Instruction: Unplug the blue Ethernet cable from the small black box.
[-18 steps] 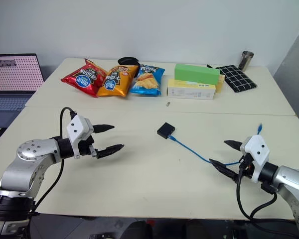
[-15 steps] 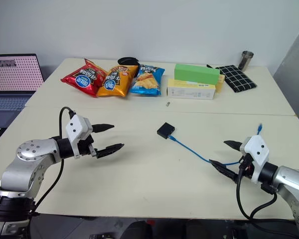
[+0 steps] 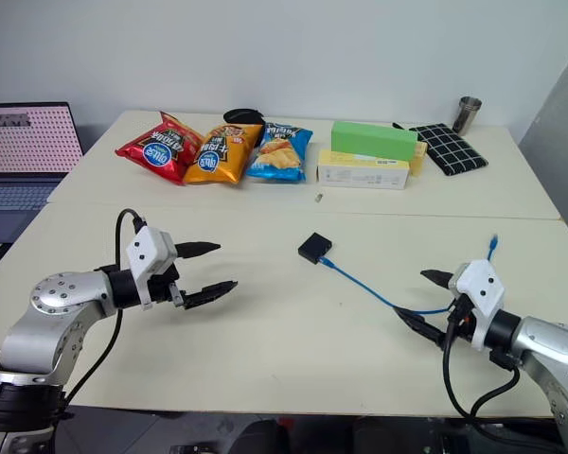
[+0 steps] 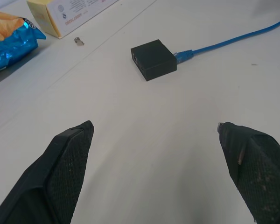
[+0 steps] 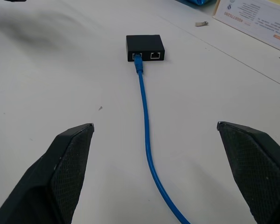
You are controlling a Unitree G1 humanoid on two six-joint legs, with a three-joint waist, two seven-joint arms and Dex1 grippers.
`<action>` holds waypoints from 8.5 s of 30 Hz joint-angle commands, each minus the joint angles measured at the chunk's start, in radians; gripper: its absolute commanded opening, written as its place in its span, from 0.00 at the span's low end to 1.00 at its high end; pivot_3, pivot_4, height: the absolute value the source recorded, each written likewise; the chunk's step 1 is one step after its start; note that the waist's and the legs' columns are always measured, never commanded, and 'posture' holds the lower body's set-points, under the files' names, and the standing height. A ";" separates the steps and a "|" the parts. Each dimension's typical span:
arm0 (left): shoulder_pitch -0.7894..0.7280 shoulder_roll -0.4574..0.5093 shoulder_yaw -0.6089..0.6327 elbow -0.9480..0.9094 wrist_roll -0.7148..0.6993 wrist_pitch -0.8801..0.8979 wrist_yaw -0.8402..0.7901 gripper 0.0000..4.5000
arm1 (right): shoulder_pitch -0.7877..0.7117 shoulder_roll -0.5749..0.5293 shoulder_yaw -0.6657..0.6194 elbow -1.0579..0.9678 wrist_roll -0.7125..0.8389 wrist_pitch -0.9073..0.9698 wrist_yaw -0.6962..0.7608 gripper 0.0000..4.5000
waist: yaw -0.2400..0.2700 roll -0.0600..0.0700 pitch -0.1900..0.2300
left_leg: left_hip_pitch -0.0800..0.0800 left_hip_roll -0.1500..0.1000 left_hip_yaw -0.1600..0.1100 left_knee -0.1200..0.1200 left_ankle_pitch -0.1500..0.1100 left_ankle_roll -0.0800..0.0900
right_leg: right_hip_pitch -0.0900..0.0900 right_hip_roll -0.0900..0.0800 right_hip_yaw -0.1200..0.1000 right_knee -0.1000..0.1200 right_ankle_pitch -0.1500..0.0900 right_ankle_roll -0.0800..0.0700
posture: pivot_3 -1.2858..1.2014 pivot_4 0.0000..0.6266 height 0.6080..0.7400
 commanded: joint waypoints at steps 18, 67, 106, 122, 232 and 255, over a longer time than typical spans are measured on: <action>-0.097 0.016 -0.069 0.017 -0.046 0.078 -0.130 1.00 | -0.415 0.358 0.471 0.365 -0.335 -0.118 -0.215 1.00 | -0.014 0.001 0.001 | -0.001 0.000 0.000 0.000 0.002 -0.003 | -0.002 0.000 -0.001 0.001 0.000 0.000 | 0.52 0.24 1.00; -0.293 -0.125 -0.082 0.157 -0.241 0.383 -0.198 1.00 | -0.715 0.157 0.624 0.677 -0.929 -1.115 -0.253 0.02 | -0.028 0.001 0.001 | -0.003 0.001 0.001 0.000 0.002 -0.004 | -0.006 0.000 -0.001 0.003 0.000 0.000 | 0.52 0.24 1.00; -0.280 -0.183 -0.103 0.173 -0.255 0.369 -0.195 0.17 | -0.702 0.182 0.631 0.675 -0.928 -1.261 -0.249 0.10 | -0.027 0.001 0.001 | -0.003 0.001 0.001 0.001 0.002 -0.004 | -0.005 0.000 0.000 0.003 0.000 0.000 | 0.52 0.24 1.00; -0.336 -0.153 -0.135 0.241 -0.220 0.255 -0.368 0.17 | -0.515 0.056 0.462 0.135 -0.025 -0.209 0.013 0.71 | -0.023 0.001 0.001 | -0.003 0.001 0.000 0.001 0.002 -0.004 | -0.004 -0.001 -0.001 0.002 0.000 0.000 | 0.52 0.24 1.00; -0.395 -0.425 -0.020 0.859 0.209 -0.537 0.457 0.17 | -0.602 0.194 0.359 0.210 -0.049 0.095 -0.016 0.78 | -0.019 0.000 0.001 | -0.004 0.000 0.001 0.000 0.002 -0.003 | -0.006 -0.002 -0.001 0.001 0.000 0.000 | 0.52 0.24 1.00; 0.080 -0.078 0.043 0.008 0.105 0.011 0.265 0.81 | -0.347 0.025 0.119 0.130 -0.013 0.141 -0.006 0.78 | -0.019 0.001 0.001 | -0.002 0.000 -0.001 -0.001 0.002 -0.003 | -0.004 -0.001 -0.001 0.001 0.000 0.000 | 0.52 0.24 1.00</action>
